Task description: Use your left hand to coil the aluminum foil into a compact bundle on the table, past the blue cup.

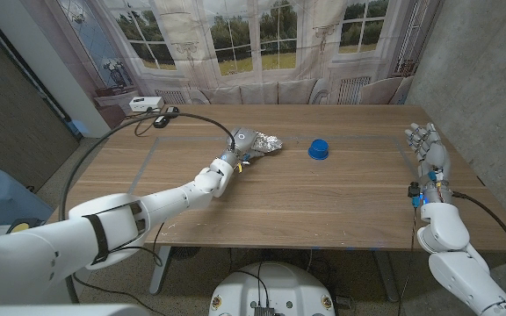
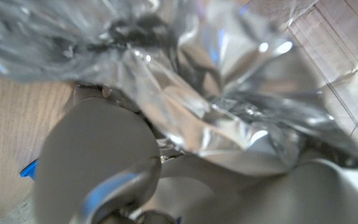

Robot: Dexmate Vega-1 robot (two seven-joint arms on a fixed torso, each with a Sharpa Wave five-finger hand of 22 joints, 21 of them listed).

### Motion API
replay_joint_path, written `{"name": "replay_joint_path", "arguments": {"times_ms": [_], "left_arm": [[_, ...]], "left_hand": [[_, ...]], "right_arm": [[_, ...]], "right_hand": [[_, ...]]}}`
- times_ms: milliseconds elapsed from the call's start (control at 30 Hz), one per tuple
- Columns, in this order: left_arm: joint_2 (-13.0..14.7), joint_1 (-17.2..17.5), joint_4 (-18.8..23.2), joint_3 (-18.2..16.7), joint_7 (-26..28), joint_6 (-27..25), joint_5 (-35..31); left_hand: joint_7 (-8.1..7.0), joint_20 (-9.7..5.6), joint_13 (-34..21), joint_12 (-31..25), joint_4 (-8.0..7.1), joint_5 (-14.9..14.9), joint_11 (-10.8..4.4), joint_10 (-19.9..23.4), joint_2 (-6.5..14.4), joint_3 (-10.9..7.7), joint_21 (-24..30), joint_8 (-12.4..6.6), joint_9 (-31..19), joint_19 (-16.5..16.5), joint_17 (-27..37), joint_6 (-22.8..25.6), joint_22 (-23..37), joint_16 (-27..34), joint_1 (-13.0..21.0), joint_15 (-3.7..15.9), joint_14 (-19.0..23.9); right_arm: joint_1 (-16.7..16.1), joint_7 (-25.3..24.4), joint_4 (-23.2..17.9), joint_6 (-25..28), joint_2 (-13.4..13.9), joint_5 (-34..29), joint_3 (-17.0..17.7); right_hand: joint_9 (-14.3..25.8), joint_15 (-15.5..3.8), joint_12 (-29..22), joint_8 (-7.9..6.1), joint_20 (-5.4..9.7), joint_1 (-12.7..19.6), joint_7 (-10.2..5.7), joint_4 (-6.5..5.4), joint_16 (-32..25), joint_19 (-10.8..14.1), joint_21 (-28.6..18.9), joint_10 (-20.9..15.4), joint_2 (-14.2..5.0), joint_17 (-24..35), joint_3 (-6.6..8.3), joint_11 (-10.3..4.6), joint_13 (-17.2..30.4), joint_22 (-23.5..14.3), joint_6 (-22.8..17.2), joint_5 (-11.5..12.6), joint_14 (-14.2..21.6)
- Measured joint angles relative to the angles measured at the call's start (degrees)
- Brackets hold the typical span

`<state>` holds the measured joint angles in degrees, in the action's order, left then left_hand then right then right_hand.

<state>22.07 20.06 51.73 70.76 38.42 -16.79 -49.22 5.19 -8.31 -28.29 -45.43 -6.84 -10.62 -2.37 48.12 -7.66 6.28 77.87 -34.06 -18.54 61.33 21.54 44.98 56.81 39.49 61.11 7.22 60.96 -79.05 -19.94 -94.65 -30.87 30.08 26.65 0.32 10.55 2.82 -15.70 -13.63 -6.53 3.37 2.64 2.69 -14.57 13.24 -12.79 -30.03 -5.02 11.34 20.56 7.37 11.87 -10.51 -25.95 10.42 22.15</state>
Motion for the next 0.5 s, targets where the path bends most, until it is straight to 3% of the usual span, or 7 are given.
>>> {"name": "replay_joint_path", "arguments": {"times_ms": [100, 167, 200, 233, 333, 367, 500], "left_arm": [[0.58, 0.03, 0.95, 0.95, 0.29, -0.92, -1.46], [0.67, 0.03, 1.11, 1.13, 0.21, -1.51, -2.36], [0.87, 0.03, 1.47, 1.43, 0.07, -1.90, -2.89], [0.87, 0.03, 1.47, 1.43, 0.02, -2.01, -3.02], [1.56, 0.30, 2.93, 2.24, -0.68, -3.19, -4.45], [1.67, 0.37, 3.20, 2.32, -0.81, -3.38, -4.65], [2.48, 0.75, 5.24, 2.56, -2.49, -4.88, -6.06]], "left_hand": [[0.44, 0.29, 0.00, -0.58, -0.14, 0.06, -0.72, -1.02, 0.01, -0.70, -5.15, -0.80, 0.00, -0.29, 0.00, -1.17, -9.20, 0.26, -0.01, -0.39, -0.39], [-1.20, 0.71, -3.78, 1.00, -0.38, 0.19, -0.98, -2.52, 0.26, -1.77, -7.35, -0.64, -4.20, -0.71, 0.00, -4.91, -14.25, 0.46, -0.26, -0.51, -0.51], [-2.31, 0.71, -9.80, 3.86, -0.38, 0.16, -1.09, -3.62, 0.55, -2.40, -8.27, 2.28, -6.24, -0.71, -0.02, -7.21, -16.91, 0.45, -0.55, -0.51, -0.51], [-3.41, 0.71, -10.54, 6.68, -0.09, -0.01, -1.63, -5.22, 0.95, -3.26, -9.11, 5.71, -5.33, -0.71, -0.02, -10.22, -19.51, 0.45, -0.95, -0.51, -0.51], [-6.50, 0.81, -4.95, 14.92, 1.52, -0.45, -3.30, -10.31, 3.16, -6.77, -13.39, 13.74, 0.23, -2.52, -0.17, -17.53, -28.49, -1.89, -3.08, -1.58, 0.66], [-7.22, 0.73, -3.06, 16.98, 2.47, -0.48, -3.57, -10.96, 4.83, -8.38, -15.29, 15.33, 1.90, -3.34, -1.76, -18.42, -31.98, -5.14, -3.43, -1.73, 0.84], [-9.82, 0.31, 2.93, 23.21, 1.79, -0.86, -4.59, -13.30, 7.55, -9.37, -21.17, 19.74, 6.39, -4.15, -8.86, -21.01, -43.58, -16.39, -5.87, 1.90, -0.74]], "right_arm": [[-0.37, -0.10, -0.20, -0.20, -0.15, -0.15, 0.22], [-0.66, -0.15, -0.38, -0.32, -0.24, -0.20, 0.40], [-0.80, -0.17, -0.45, -0.41, -0.28, -0.28, 0.46], [-0.85, -0.17, -0.48, -0.41, -0.29, -0.28, 0.48], [-1.27, -0.20, -0.82, -0.60, -0.38, -0.44, 0.74], [-1.34, -0.20, -0.87, -0.63, -0.40, -0.48, 0.80], [-1.76, -0.22, -1.33, -0.71, -0.47, -0.68, 1.08]], "right_hand": [[0.00, -0.07, 0.00, 0.00, 0.07, 0.00, 0.02, 0.00, 0.00, 0.07, 0.00, 0.00, 0.00, 0.00, 0.00, 0.00, 0.00, 0.00, 0.03, 0.00, 0.07], [0.00, -0.07, 0.00, 0.00, 0.07, 0.00, 0.02, 0.00, 0.00, 0.07, 0.00, 0.00, 0.00, 0.00, 0.00, 0.00, 0.00, 0.00, 0.03, 0.00, 0.07], [0.00, -0.07, 0.00, 0.00, 0.07, 0.00, 0.03, 0.00, 0.00, 0.07, 0.00, 0.00, 0.00, 0.00, 0.00, 0.00, 0.00, 0.00, 0.02, 0.00, 0.07], [0.00, -0.07, 0.00, 0.00, 0.07, 0.00, 0.23, -0.07, 0.00, 0.07, 0.00, -0.11, 0.00, 0.00, 0.07, 0.11, 0.00, 0.00, -0.18, 0.00, 0.07], [0.00, 0.15, 0.00, 0.00, 0.07, 0.00, 0.24, -0.24, 0.00, 0.07, 0.00, -0.21, 0.00, 0.00, 0.22, 0.20, 0.00, 0.00, -0.19, 0.00, 0.29], [0.00, 0.24, 0.00, 0.00, 0.07, 0.00, 0.23, -0.36, 0.00, 0.07, 0.00, -0.20, 0.00, 0.00, 0.10, 0.20, -0.01, 0.00, -0.18, 0.00, 0.38], [-0.01, -0.07, 0.00, 0.00, -0.01, 0.00, 0.23, -0.41, -0.29, 0.16, 0.00, -0.53, 0.00, -0.01, 0.04, 0.29, -0.01, 0.00, -0.18, 0.00, 0.69]]}}
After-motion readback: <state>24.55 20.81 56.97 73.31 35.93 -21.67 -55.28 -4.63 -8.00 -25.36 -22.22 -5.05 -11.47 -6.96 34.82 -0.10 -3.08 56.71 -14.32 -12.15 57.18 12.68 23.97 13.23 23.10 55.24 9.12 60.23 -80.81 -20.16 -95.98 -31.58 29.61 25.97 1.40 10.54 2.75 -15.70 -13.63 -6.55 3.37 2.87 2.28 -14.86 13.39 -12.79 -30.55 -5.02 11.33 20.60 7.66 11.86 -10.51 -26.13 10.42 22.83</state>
